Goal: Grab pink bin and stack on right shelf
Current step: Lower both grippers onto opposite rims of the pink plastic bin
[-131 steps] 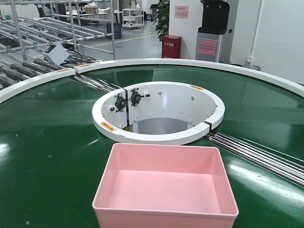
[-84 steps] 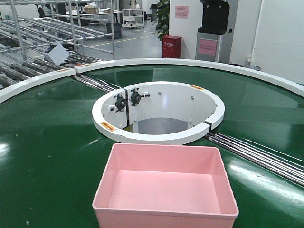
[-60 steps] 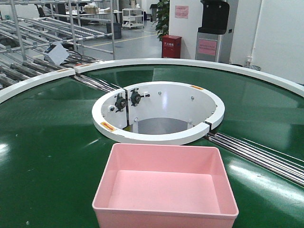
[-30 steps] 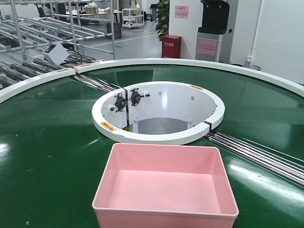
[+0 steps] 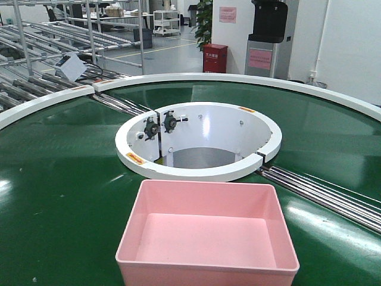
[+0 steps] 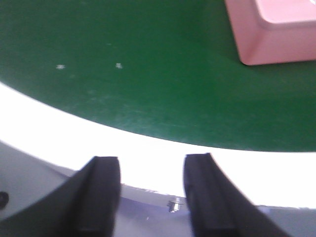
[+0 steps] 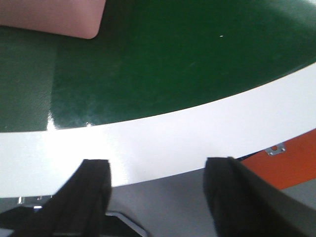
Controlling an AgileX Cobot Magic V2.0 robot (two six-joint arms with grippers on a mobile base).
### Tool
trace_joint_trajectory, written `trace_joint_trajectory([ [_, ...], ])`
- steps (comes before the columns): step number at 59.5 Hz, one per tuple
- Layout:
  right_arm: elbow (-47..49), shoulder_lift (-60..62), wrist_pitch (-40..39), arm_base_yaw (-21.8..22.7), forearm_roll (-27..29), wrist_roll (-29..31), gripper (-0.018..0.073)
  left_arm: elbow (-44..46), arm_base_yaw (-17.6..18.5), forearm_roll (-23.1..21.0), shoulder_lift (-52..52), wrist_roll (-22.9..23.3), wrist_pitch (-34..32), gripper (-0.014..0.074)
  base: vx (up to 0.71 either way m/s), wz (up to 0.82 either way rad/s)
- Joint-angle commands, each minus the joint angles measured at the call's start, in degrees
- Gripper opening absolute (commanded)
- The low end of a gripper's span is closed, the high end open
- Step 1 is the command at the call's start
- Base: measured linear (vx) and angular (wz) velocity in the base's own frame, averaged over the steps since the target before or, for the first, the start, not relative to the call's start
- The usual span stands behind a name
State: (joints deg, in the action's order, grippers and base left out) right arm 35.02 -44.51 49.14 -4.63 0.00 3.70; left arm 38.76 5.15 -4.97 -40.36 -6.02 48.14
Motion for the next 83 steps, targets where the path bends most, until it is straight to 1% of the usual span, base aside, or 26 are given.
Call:
trace_joint_trajectory([
  [1, 3.46, -2.71, -1.67, -1.89, 0.36, 1.68, 0.0611, 3.85, 3.19, -1.66, -3.12, -2.04, -2.92, 0.0570, 0.00, 0.00],
  [5, 5.79, -5.37, -0.50, -3.17, 0.00, 1.68, 0.0646, 5.88, 6.02, -1.59, -6.35, -2.91, -2.43, 0.0592, 0.00, 0.00],
  [12, 10.58, -10.32, 1.79, -4.31, 0.00, 1.85, 0.0644, 9.52, 10.24, -1.59, -12.32, -3.33, -1.50, 0.0594, 0.00, 0.00],
  [16, 13.67, -14.07, 2.84, -4.31, 0.00, 1.85, 0.0630, 11.76, 12.16, -1.55, -16.77, -3.68, -1.42, 0.0594, 0.00, 0.00],
  [17, 18.17, -18.85, 3.62, -4.31, 0.63, 2.16, 0.0605, 15.33, 14.23, -1.55, -22.41, -4.79, -1.54, 0.0594, 0.00, 0.00],
  [23, 23.57, -24.18, 4.25, -4.31, 1.32, 4.58, 0.0572, 20.23, 16.08, -1.47, -28.57, -5.54, -1.57, 0.0594, 0.00, 0.00],
  [35, 33.65, -34.52, 8.34, -4.31, 4.97, 9.71, 0.0537, 30.50, 16.68, -1.49, -40.02, -5.71, -1.10, 0.0594, 0.00, 0.00],
  [47, 42.35, -42.45, 11.56, -7.05, 5.29, 9.31, 0.0536, 41.52, 16.68, -1.49, -49.62, -2.03, 3.64, 0.0594, 0.00, 0.00],
  [51, 45.01, -44.67, 11.90, -7.61, 5.32, 7.18, 0.0536, 44.91, 16.68, -1.44, -52.49, -0.92, 5.34, 0.0594, 0.00, 0.00],
  [59, 50.24, -49.24, 12.45, -7.32, 4.66, 0.61, 0.0536, 50.92, 16.57, -1.31, -57.79, 1.14, 6.41, 0.0594, 0.00, 0.00],
  [62, 51.99, -50.96, 12.57, -7.32, 4.42, -1.86, 0.0536, 53.26, 16.50, -1.28, -59.66, 3.08, 6.54, 0.0594, 0.00, 0.00],
  [69, 55.96, -55.34, 13.01, -7.32, 4.38, -4.59, 0.0536, 57.00, 16.50, 0.08, -64.15, 7.82, 6.29, 0.0594, 0.00, 0.00],
  [78, 61.43, -60.75, 13.79, -7.32, 2.74, -8.95, 0.0534, 61.16, 16.50, 1.83, -69.15, 11.82, 6.28, 0.0594, 0.00, 0.00],
  [83, 64.43, -63.89, 14.49, -7.32, 1.66, -10.93, 0.0535, 62.88, 16.50, 4.17, -71.67, 15.07, 6.23, 0.0594, 0.00, 0.00],
])
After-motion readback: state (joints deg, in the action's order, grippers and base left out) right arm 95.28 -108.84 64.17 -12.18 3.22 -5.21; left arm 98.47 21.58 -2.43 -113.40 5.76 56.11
